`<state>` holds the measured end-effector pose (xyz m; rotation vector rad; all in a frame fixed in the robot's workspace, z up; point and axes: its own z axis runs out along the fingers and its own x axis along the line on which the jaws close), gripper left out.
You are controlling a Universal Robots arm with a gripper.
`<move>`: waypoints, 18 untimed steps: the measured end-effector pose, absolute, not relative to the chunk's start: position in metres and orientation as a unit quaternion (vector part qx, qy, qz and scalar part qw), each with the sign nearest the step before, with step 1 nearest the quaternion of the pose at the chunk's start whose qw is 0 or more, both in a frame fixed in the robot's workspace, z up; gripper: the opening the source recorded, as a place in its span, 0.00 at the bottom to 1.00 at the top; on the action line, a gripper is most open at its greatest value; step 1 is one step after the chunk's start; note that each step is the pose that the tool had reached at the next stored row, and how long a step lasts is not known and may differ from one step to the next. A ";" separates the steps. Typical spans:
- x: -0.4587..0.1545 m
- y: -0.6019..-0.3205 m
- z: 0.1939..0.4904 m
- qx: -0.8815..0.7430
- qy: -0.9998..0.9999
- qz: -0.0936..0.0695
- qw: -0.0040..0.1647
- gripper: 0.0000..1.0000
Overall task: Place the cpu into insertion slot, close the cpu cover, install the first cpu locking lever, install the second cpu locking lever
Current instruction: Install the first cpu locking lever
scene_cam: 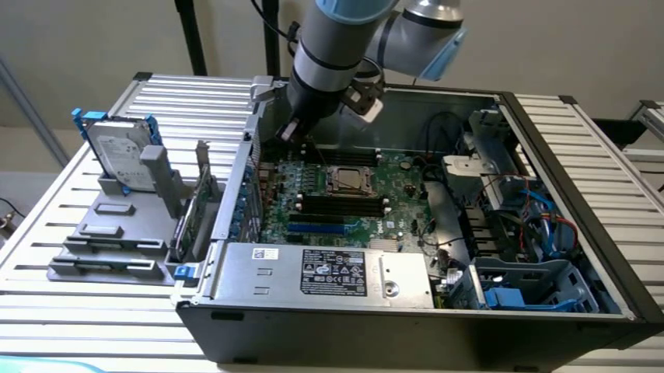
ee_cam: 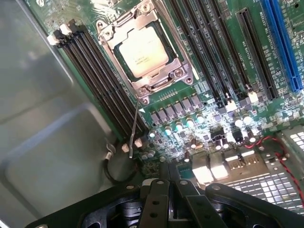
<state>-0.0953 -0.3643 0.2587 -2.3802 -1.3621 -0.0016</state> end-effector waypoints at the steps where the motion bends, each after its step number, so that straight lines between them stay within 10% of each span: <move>1: -0.095 -0.364 0.259 -0.854 -0.481 -0.002 0.199 0.11; 18: -0.100 -0.362 0.244 -0.898 -0.392 -0.023 0.198 0.11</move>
